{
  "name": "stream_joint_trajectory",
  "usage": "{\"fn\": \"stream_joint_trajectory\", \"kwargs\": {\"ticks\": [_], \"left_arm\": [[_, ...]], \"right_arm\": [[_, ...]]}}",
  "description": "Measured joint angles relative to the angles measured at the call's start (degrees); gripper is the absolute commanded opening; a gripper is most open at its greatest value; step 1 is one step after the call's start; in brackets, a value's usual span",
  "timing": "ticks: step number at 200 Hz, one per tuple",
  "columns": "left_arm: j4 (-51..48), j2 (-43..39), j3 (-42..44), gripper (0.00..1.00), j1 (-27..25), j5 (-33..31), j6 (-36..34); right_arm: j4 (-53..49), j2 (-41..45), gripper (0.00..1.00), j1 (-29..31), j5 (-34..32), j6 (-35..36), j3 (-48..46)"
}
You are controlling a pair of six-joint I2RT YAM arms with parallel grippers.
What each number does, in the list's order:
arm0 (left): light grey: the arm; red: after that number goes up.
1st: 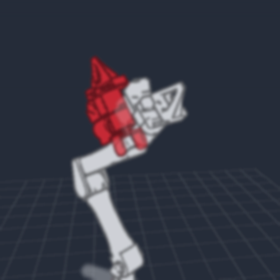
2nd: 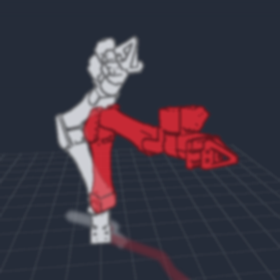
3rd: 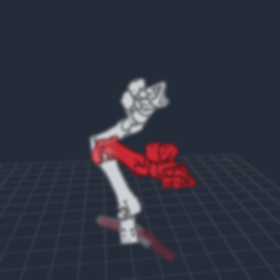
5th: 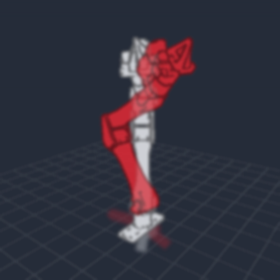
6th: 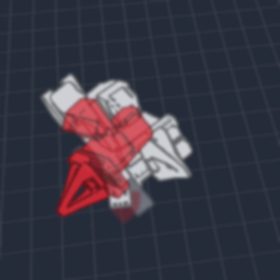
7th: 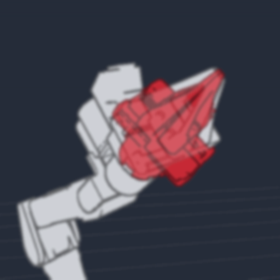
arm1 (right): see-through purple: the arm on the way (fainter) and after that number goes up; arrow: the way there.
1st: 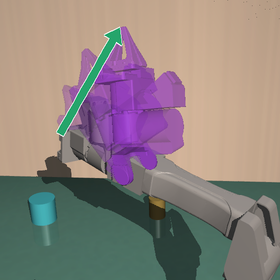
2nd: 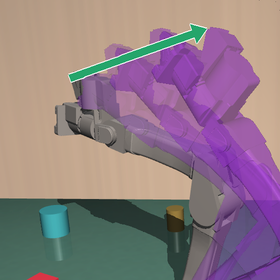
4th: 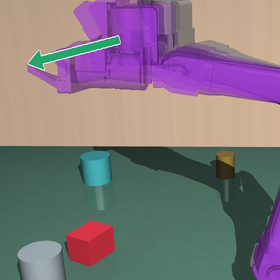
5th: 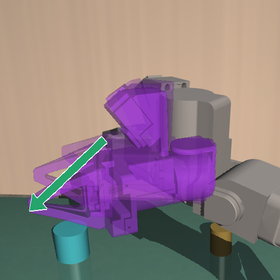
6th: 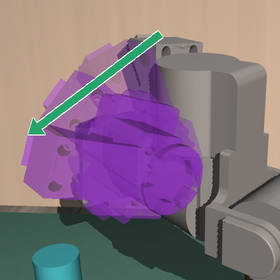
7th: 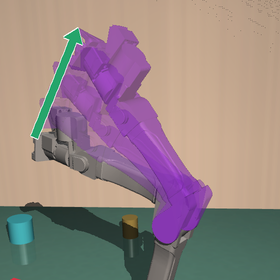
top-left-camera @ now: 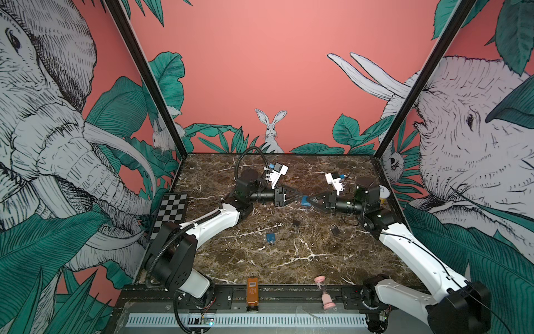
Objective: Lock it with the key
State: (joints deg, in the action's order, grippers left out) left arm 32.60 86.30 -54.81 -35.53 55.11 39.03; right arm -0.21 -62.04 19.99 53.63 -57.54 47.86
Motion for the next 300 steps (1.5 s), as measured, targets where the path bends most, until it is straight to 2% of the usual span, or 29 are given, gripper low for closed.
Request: {"fn": "stream_joint_trajectory", "kwargs": {"ticks": [59,106,168,198,300], "left_arm": [[1.55,0.00,1.07,0.36,0.00,0.59,1.73],[3.13,-0.04,2.60,0.28,-0.02,1.44,3.65],[3.89,-0.81,2.75,0.26,-0.02,1.22,5.01],[2.86,-2.29,2.75,0.19,-0.02,0.70,4.81],[1.99,-2.78,2.80,0.20,-0.02,0.11,4.98]], "right_arm": [[1.46,0.31,0.00,-0.94,0.28,0.48,0.00],[4.13,1.42,0.00,-1.64,0.22,0.79,0.00],[4.28,1.40,0.00,-1.70,0.63,1.84,0.00],[4.85,1.40,0.00,-1.90,1.29,2.32,-0.02],[4.35,1.79,0.00,-2.32,1.92,5.68,-0.02]]}}
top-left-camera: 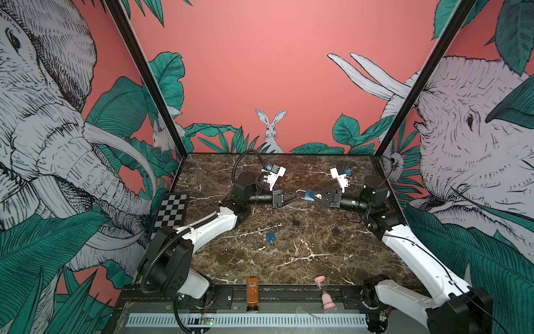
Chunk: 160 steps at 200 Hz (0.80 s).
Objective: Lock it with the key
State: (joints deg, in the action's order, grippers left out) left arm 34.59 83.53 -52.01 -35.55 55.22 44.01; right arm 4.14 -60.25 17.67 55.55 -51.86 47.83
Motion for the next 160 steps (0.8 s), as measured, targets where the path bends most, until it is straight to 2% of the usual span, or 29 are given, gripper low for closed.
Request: {"fn": "stream_joint_trajectory", "kwargs": {"ticks": [71,83,88,109,160], "left_arm": [[-0.07,-0.20,0.00,0.19,0.00,-0.02,0.63],[-0.04,-0.20,0.00,0.15,0.00,-0.02,1.14],[-0.04,-0.20,0.00,0.10,0.00,-0.04,1.14],[-0.33,-0.17,0.00,0.00,0.02,0.00,1.77],[0.59,-0.20,0.00,0.00,0.02,0.72,3.74]], "right_arm": [[-1.73,0.52,0.00,-0.24,0.00,3.10,0.00],[-2.08,0.66,0.00,-0.24,0.00,4.02,0.00],[-2.21,0.72,0.00,-0.24,0.00,4.48,0.00],[-2.80,1.05,0.00,-0.26,0.20,6.34,0.00],[-2.58,1.14,0.00,-0.57,0.37,8.74,0.00]]}}
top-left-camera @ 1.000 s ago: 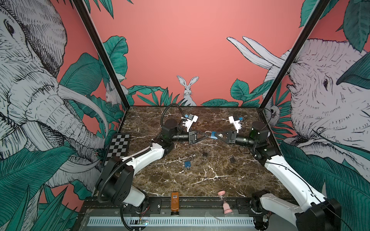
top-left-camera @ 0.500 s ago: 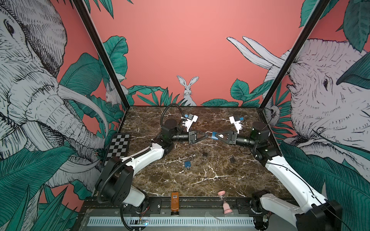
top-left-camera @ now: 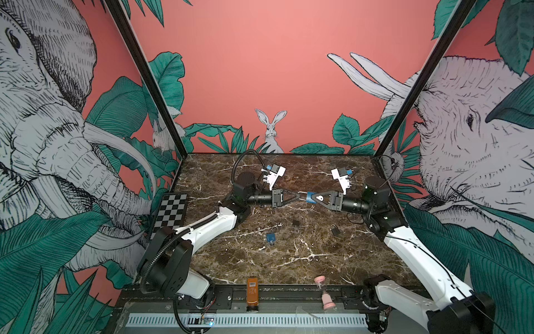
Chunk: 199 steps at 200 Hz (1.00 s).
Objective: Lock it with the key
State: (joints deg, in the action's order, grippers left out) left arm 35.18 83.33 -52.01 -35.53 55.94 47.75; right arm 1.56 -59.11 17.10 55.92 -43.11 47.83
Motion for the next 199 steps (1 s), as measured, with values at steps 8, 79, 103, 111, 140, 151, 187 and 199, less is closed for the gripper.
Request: {"fn": "stream_joint_trajectory", "kwargs": {"ticks": [8,79,103,111,140,151,187,199], "left_arm": [[0.37,0.00,0.00,0.00,0.00,0.17,0.72],[4.20,0.02,-0.13,0.00,0.00,1.46,6.84],[4.22,0.02,-0.31,0.00,-0.07,1.44,6.88],[4.22,0.02,-0.37,0.00,-0.07,1.44,6.86],[4.20,0.02,-0.46,0.00,-0.15,1.20,6.78],[4.20,0.02,-0.46,0.00,-0.20,0.98,6.73],[4.15,0.02,-0.48,0.00,-0.39,0.28,6.58],[3.96,0.02,-0.57,0.00,-0.46,0.07,6.43]], "right_arm": [[0.13,0.11,0.00,0.00,0.00,0.35,0.00],[1.66,0.98,0.00,0.00,-0.02,2.89,0.00],[2.16,0.92,0.00,0.00,0.00,2.82,0.00],[2.51,0.83,0.00,0.00,0.02,2.75,0.00],[3.45,0.26,0.00,-0.02,0.31,2.56,0.00],[3.85,-0.02,0.00,-0.04,0.44,2.54,0.00],[5.60,-1.31,0.00,-0.35,1.31,2.12,0.00],[6.40,-1.86,0.00,-0.35,1.60,1.92,0.00]]}}
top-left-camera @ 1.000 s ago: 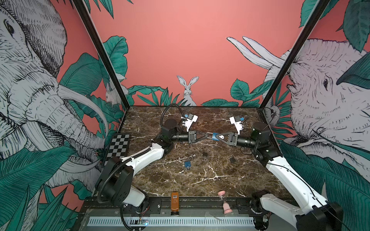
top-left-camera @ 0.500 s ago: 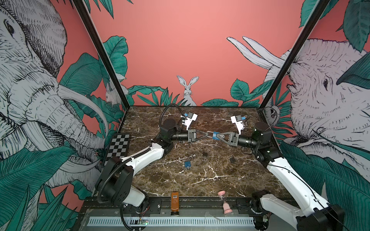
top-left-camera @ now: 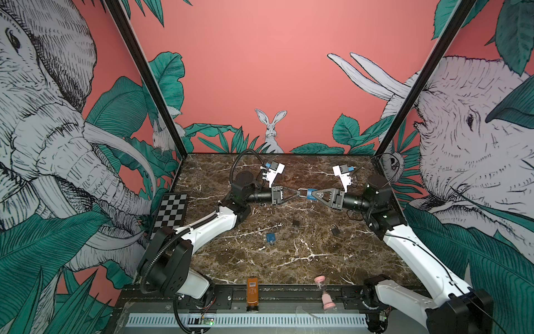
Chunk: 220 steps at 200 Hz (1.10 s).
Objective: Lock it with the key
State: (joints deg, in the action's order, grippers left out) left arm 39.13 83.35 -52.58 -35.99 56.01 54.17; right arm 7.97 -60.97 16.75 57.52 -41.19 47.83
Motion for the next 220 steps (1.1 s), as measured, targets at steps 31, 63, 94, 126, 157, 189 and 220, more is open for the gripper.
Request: {"fn": "stream_joint_trajectory", "kwargs": {"ticks": [31,63,94,126,157,189,220], "left_arm": [[-0.74,0.00,-0.11,0.00,-0.20,-1.07,-0.44],[-2.47,0.00,-0.85,0.00,-0.24,-1.84,-1.33],[-3.08,0.00,-0.94,0.00,-0.22,-2.73,-1.70],[-4.20,0.00,-0.94,0.00,-0.20,-4.17,-2.34],[-8.35,-0.74,-0.96,0.00,-0.20,-6.16,-6.01],[-15.61,-1.68,-2.60,0.23,-0.94,-7.74,-11.32],[-18.64,-1.73,-4.79,0.81,-3.85,-7.91,-16.70]], "right_arm": [[1.70,-1.42,0.00,0.02,0.20,-0.44,0.00],[3.10,-2.84,0.00,0.57,-0.20,-0.63,0.37],[4.52,-4.24,0.00,1.95,-1.53,-0.66,0.66],[5.14,-4.94,0.00,2.40,-3.04,-0.66,0.68],[4.70,-4.79,0.00,2.54,-3.89,-0.61,0.28],[3.26,-3.43,0.00,2.12,-3.69,-0.57,-1.03],[-0.70,0.00,0.00,-0.11,-5.40,-0.74,-2.27]]}}
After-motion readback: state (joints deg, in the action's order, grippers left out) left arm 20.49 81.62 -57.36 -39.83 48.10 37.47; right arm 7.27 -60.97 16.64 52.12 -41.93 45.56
